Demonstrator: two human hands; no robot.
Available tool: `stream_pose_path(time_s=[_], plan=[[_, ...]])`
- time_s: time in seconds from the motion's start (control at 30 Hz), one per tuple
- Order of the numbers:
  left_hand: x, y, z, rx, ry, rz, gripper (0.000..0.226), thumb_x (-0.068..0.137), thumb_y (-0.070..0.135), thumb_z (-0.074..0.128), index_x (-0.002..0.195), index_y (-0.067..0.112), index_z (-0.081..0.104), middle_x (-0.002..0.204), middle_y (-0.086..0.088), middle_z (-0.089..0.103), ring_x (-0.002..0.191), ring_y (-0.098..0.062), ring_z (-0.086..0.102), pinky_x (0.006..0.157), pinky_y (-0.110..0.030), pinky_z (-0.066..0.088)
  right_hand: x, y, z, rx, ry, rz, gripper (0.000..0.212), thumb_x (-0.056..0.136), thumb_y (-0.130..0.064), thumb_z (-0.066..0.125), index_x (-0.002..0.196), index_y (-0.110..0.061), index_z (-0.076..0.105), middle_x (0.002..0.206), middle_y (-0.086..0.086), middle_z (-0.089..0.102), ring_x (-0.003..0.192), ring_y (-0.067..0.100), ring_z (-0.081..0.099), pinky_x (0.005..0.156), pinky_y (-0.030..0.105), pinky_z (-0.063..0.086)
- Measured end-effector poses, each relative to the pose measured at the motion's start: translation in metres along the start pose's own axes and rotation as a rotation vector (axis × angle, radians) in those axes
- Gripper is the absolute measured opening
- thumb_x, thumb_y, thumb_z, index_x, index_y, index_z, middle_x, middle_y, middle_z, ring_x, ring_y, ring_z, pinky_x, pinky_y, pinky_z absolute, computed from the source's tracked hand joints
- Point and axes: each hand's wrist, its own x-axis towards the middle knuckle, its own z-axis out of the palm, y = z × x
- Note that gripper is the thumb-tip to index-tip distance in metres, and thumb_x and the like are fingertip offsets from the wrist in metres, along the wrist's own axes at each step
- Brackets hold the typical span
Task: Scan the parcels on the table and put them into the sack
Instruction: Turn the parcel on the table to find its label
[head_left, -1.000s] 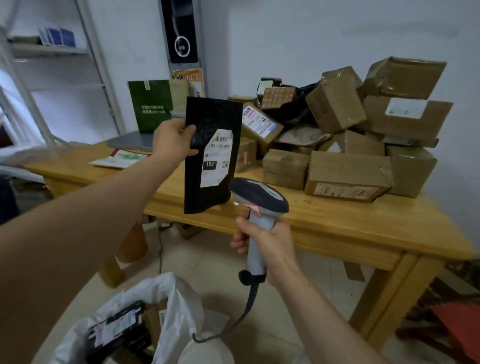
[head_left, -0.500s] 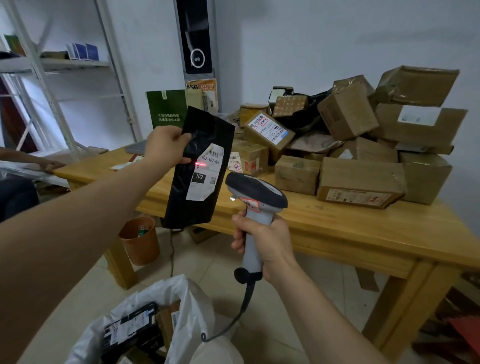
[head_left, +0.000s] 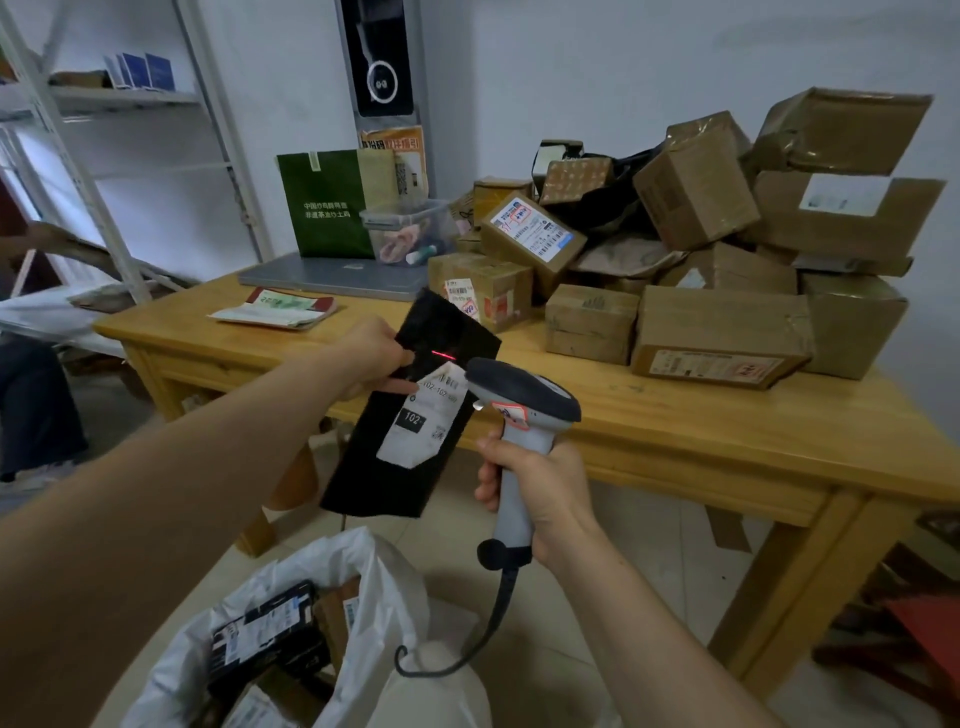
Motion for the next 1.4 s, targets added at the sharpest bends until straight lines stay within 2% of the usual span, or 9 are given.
stream_pose_path(time_s=[0.1, 0.23, 0.37, 0.57, 0.7, 0.9, 1.03, 1.13, 1.4], plan=[[0.001, -0.002, 0.002, -0.074, -0.005, 0.017, 0.028, 0.093, -0.001, 0.054, 0.120, 0.004, 0.051, 0.118, -0.012, 0.055, 0.087, -0.023, 0.061, 0.065, -0.031, 0.060, 0.002, 0.003, -0.004, 0.018, 0.019, 0.025, 0.009, 0.086, -0.002, 0.065, 0.079, -0.006, 0.060, 0.052, 0.006, 0.057, 0.042, 0.016, 0.052, 0.044, 0.025, 0.042], [-0.007, 0.000, 0.005, 0.088, 0.019, 0.115, 0.043, 0.073, 0.000, 0.077, 0.109, 0.010, 0.057, 0.100, -0.005, 0.063, 0.084, -0.015, 0.061, 0.067, -0.029, 0.051, 0.005, 0.006, -0.003, 0.011, 0.031, 0.026, 0.008, 0.086, -0.003, 0.065, 0.079, -0.006, 0.061, 0.052, 0.006, 0.057, 0.042, 0.016, 0.053, 0.045, 0.026, 0.043], [-0.008, -0.001, 0.012, 0.245, 0.157, 0.237, 0.067, 0.065, 0.005, 0.085, 0.125, 0.009, 0.055, 0.117, -0.007, 0.063, 0.110, -0.025, 0.059, 0.080, -0.032, 0.046, 0.006, 0.007, -0.001, -0.002, 0.031, 0.019, 0.009, 0.085, -0.004, 0.066, 0.078, -0.007, 0.061, 0.053, 0.005, 0.058, 0.044, 0.016, 0.054, 0.047, 0.026, 0.045], [-0.001, -0.002, 0.011, 0.098, 0.157, 0.272, 0.029, 0.075, 0.002, 0.077, 0.095, 0.019, 0.065, 0.100, -0.003, 0.065, 0.083, -0.015, 0.062, 0.071, -0.027, 0.053, 0.003, 0.007, 0.001, -0.025, 0.017, 0.025, 0.006, 0.085, -0.005, 0.066, 0.081, -0.005, 0.062, 0.054, 0.006, 0.058, 0.044, 0.016, 0.054, 0.046, 0.025, 0.044], [-0.003, 0.004, 0.002, 0.064, 0.147, 0.265, 0.016, 0.081, 0.012, 0.074, 0.094, 0.018, 0.067, 0.084, 0.000, 0.066, 0.074, -0.012, 0.061, 0.065, -0.024, 0.051, 0.003, 0.005, 0.002, -0.040, 0.002, 0.028, 0.006, 0.086, -0.006, 0.066, 0.082, -0.006, 0.062, 0.055, 0.005, 0.058, 0.044, 0.015, 0.054, 0.047, 0.025, 0.044], [-0.013, 0.015, -0.011, 0.111, 0.134, 0.239, 0.034, 0.086, 0.017, 0.071, 0.118, 0.011, 0.063, 0.095, -0.001, 0.061, 0.070, -0.009, 0.052, 0.057, -0.022, 0.041, 0.001, -0.003, 0.010, -0.045, -0.034, 0.022, 0.012, 0.086, -0.006, 0.067, 0.075, -0.009, 0.062, 0.054, 0.005, 0.057, 0.043, 0.014, 0.053, 0.046, 0.024, 0.043], [-0.016, 0.017, -0.015, 0.065, 0.116, 0.190, 0.036, 0.084, 0.012, 0.071, 0.118, 0.008, 0.061, 0.110, -0.008, 0.065, 0.092, -0.016, 0.054, 0.077, -0.031, 0.042, 0.000, -0.006, 0.013, -0.065, -0.055, 0.034, 0.008, 0.087, -0.006, 0.066, 0.080, -0.006, 0.062, 0.056, 0.007, 0.056, 0.042, 0.014, 0.053, 0.046, 0.024, 0.043], [-0.019, 0.016, -0.019, 0.035, 0.124, 0.148, 0.037, 0.085, 0.012, 0.070, 0.119, 0.008, 0.057, 0.108, -0.007, 0.061, 0.097, -0.019, 0.050, 0.087, -0.035, 0.041, -0.002, -0.006, 0.013, -0.084, -0.061, 0.042, 0.007, 0.086, -0.007, 0.066, 0.082, -0.005, 0.062, 0.057, 0.007, 0.057, 0.043, 0.014, 0.054, 0.047, 0.024, 0.044], [-0.025, 0.018, -0.035, 0.013, 0.161, 0.124, 0.041, 0.086, 0.013, 0.069, 0.123, 0.006, 0.053, 0.113, -0.009, 0.060, 0.096, -0.020, 0.047, 0.085, -0.033, 0.037, -0.006, -0.012, 0.020, -0.120, -0.088, -0.001, 0.014, 0.086, -0.007, 0.067, 0.073, -0.007, 0.060, 0.055, 0.005, 0.057, 0.043, 0.012, 0.054, 0.046, 0.024, 0.046]])
